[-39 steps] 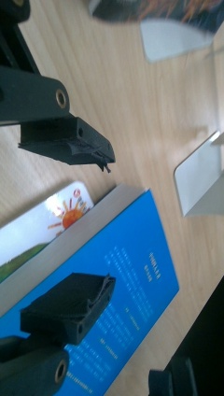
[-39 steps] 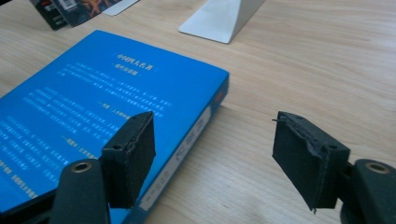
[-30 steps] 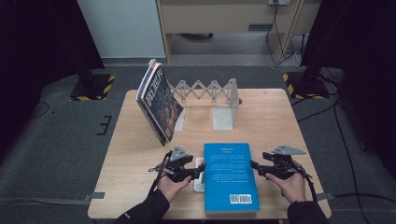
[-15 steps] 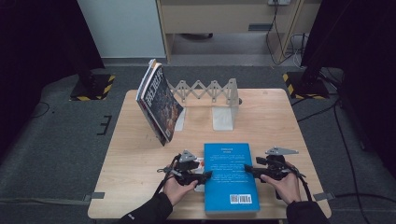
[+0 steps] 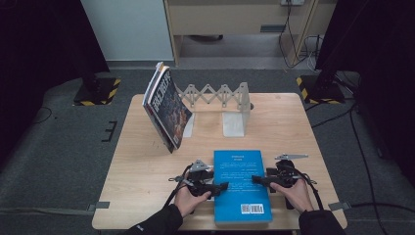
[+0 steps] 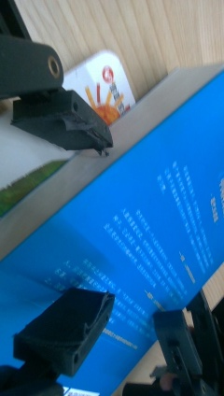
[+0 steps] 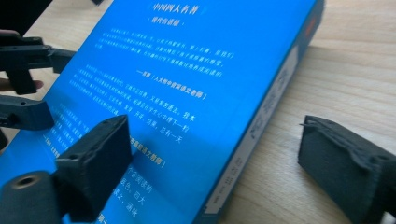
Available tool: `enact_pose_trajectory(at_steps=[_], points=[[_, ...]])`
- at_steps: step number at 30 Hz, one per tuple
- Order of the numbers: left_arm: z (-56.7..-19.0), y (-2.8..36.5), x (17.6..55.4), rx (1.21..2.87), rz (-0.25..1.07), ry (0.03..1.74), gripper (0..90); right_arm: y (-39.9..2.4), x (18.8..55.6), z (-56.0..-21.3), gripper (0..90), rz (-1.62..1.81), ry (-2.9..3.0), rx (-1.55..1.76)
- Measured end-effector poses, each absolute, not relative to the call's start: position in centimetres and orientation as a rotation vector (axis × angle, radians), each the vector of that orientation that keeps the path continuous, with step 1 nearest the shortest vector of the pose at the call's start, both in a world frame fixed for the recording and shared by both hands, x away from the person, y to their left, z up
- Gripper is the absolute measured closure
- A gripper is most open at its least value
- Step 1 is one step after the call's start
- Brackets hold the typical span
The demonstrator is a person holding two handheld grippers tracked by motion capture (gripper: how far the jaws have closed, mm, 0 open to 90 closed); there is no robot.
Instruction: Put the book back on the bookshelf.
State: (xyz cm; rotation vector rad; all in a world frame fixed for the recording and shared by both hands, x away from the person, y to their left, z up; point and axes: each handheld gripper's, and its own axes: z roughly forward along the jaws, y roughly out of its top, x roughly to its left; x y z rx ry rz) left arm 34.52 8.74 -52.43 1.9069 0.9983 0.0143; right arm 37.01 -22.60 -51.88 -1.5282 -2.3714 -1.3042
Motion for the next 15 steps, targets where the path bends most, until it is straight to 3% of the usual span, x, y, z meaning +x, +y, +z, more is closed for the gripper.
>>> enact_pose_trajectory(at_steps=[6,15], points=[[-52.77,8.62,34.62,1.897,0.002,0.997,13.6,-22.06,36.75,-51.92,5.2,-1.348,-2.454,-1.448],[-52.71,8.64,34.75,1.903,-0.009,1.002,12.3,-22.16,36.68,-52.12,12.5,-1.396,-2.412,-1.451]])
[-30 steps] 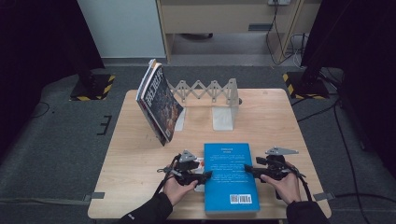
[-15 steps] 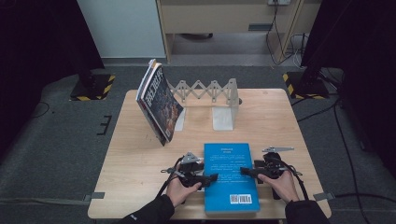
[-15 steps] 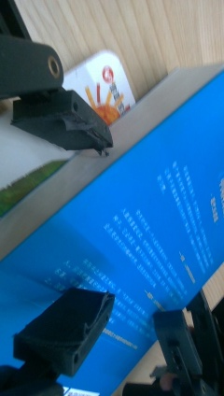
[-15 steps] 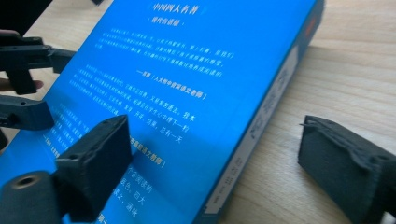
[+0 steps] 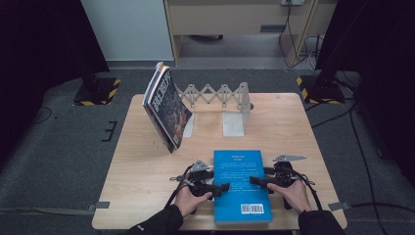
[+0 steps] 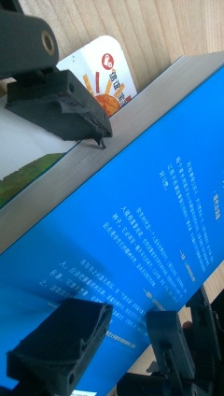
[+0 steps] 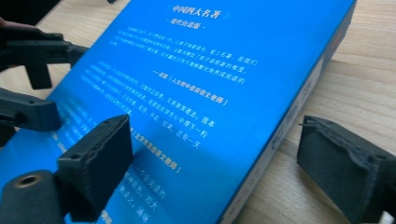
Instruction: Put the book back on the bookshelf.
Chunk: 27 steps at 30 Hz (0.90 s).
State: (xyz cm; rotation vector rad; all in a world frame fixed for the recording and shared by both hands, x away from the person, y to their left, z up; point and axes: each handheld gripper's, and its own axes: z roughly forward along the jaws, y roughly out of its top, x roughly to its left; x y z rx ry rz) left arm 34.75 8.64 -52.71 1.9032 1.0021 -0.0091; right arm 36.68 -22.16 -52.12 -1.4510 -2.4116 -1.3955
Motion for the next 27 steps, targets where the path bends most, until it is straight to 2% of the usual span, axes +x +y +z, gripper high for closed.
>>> enact_pose_trajectory(at_steps=[12,19,27], points=[[-52.49,8.75,35.08,1.936,-0.035,0.985,12.6,-22.34,36.69,-52.64,14.6,-1.431,-2.317,-1.489],[-52.49,8.40,35.08,1.977,-0.027,0.934,4.6,-22.44,37.01,-52.91,13.5,-1.430,-2.290,-1.487],[-52.21,8.61,35.40,1.985,-0.047,0.958,9.4,-22.48,37.44,-53.17,12.3,-1.429,-2.258,-1.490]])
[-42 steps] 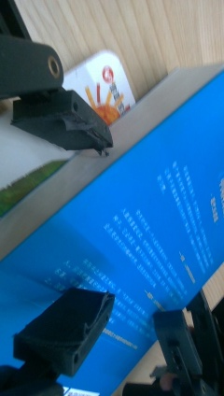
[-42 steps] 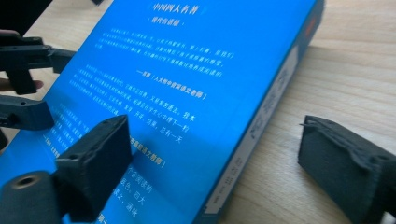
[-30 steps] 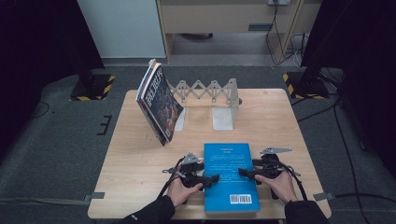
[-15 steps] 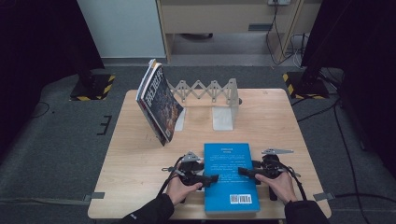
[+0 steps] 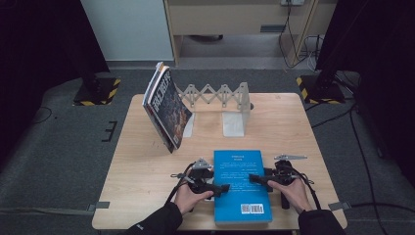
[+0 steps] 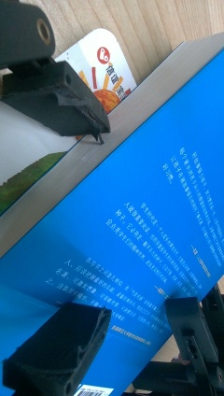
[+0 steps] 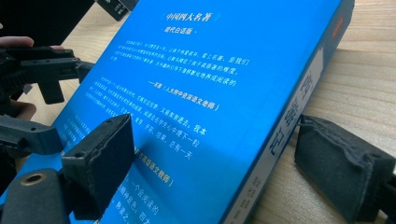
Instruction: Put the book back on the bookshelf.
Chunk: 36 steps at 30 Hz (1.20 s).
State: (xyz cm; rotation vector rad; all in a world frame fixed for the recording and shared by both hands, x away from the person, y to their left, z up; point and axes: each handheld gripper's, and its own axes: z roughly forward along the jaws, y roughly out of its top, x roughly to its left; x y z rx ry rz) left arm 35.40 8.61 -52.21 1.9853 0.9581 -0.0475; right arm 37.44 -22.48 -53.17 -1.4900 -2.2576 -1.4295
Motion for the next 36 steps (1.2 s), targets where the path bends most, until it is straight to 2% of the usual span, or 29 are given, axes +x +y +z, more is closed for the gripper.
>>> enact_pose_trajectory(at_steps=[14,20,31,36], points=[[-52.1,8.8,35.6,1.985,-0.061,0.971,13.0,-21.9,37.7,-52.7,13.6,-1.375,-2.278,-1.495],[-52.1,8.8,35.6,1.983,-0.067,0.971,13.5,-22.3,37.7,-51.9,22.3,-1.348,-2.278,-1.514],[-52.0,8.9,35.6,1.981,-0.079,0.968,13.9,-22.3,37.4,-50.9,27.9,-1.349,-2.281,-1.550],[-51.9,9.3,35.9,1.963,-0.124,0.994,13.9,-22.6,37.2,-50.3,34.2,-1.424,-2.244,-1.549]])
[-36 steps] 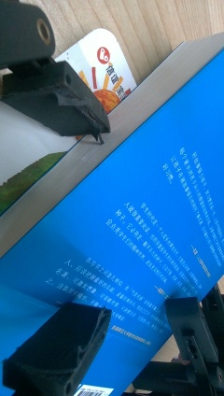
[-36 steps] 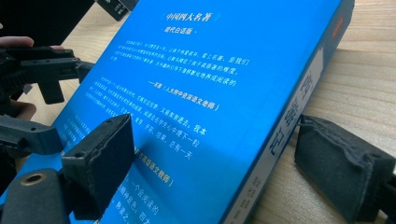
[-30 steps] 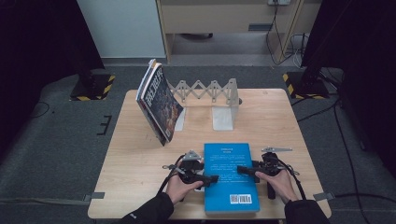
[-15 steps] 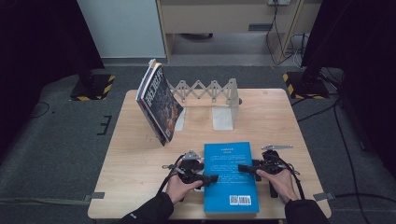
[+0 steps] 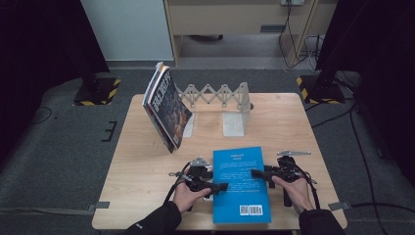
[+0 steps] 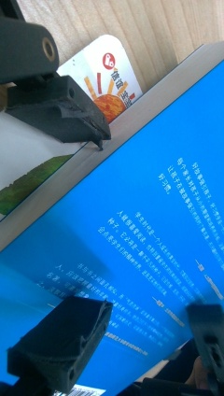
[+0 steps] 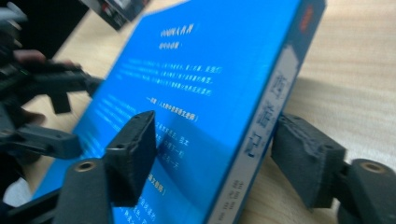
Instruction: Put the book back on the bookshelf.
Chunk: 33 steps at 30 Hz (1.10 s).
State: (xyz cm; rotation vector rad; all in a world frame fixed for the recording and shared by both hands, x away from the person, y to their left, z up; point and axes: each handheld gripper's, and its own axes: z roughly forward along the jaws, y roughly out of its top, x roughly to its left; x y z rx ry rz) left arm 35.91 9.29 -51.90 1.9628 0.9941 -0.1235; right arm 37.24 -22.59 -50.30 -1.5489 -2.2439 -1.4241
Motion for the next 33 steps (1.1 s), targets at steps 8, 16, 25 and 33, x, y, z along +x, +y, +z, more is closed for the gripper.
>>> enact_pose_trajectory(at_steps=[8,16,25,33], points=[[-51.8,9.4,36.1,1.939,-0.132,0.996,14.0,-22.4,37.0,-49.7,35.7,-1.538,-2.226,-1.503],[-51.8,9.5,36.2,1.933,-0.144,0.998,14.5,-22.3,37.1,-49.6,35.3,-1.522,-2.227,-1.507],[-51.8,9.4,36.1,1.895,-0.159,0.971,17.4,-21.0,37.0,-50.0,32.5,-1.504,-2.211,-1.394],[-51.3,9.1,35.7,1.930,-0.093,0.950,22.9,-20.8,36.7,-50.1,37.3,-1.539,-2.168,-1.398]])
